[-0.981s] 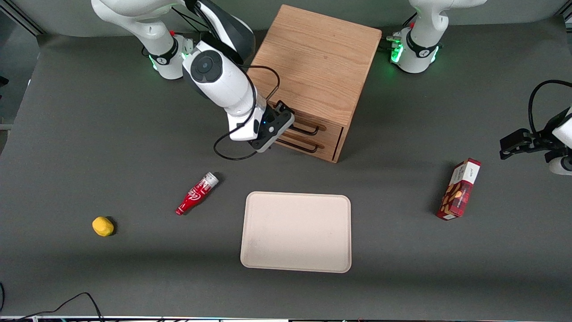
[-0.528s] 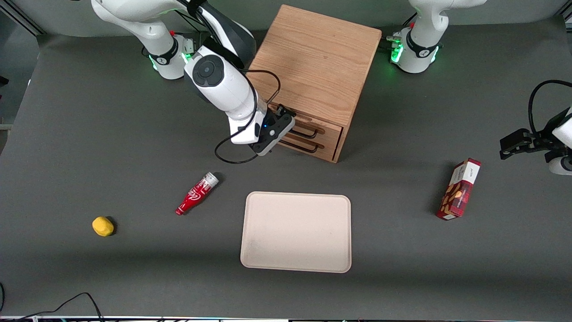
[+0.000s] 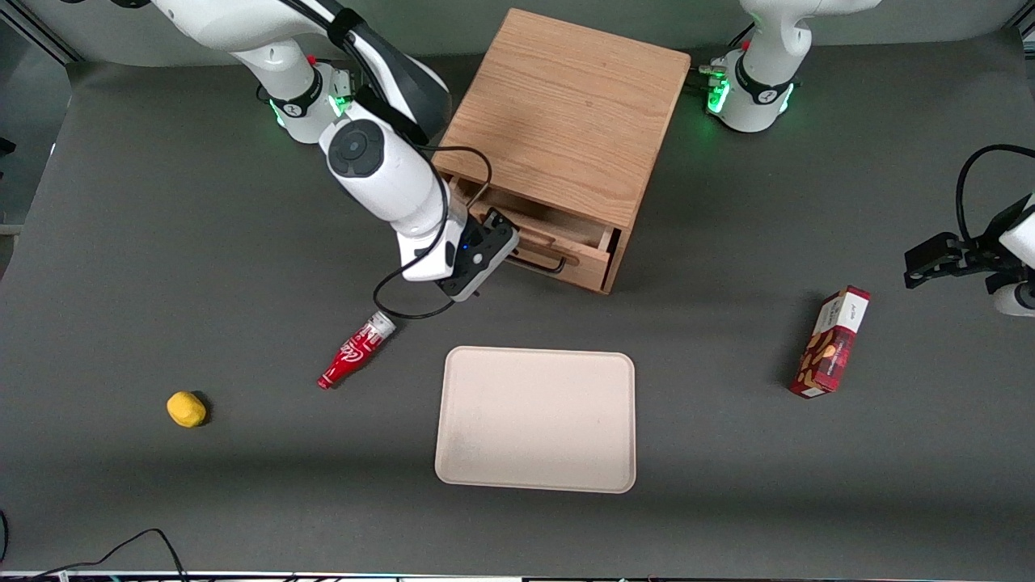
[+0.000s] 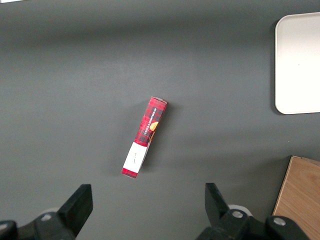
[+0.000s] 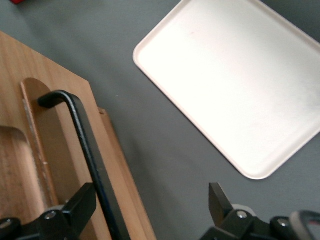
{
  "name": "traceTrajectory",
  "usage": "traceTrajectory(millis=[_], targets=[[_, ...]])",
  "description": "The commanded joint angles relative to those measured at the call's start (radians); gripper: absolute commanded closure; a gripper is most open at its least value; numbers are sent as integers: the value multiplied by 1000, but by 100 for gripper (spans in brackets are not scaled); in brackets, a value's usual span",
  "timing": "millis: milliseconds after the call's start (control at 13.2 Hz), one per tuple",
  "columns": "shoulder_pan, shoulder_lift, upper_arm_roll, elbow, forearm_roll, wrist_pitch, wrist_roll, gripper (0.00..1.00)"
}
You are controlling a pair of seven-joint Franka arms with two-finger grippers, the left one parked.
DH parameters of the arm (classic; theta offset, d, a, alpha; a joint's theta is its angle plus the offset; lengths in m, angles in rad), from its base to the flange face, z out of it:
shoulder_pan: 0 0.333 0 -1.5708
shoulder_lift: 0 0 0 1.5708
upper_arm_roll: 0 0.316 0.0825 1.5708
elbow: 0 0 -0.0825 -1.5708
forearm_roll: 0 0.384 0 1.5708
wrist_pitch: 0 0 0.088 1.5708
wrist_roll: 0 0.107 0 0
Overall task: Open upper drawer
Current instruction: 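Pull the handle outward with the right gripper, sliding the drawer open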
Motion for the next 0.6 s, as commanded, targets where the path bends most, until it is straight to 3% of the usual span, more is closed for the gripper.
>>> traceTrajectory(millis=[0,528], targets=[[1,37,-17,49,-18,-6,-40,0],[-5,85,-84,131,-18,-9,-150,0]])
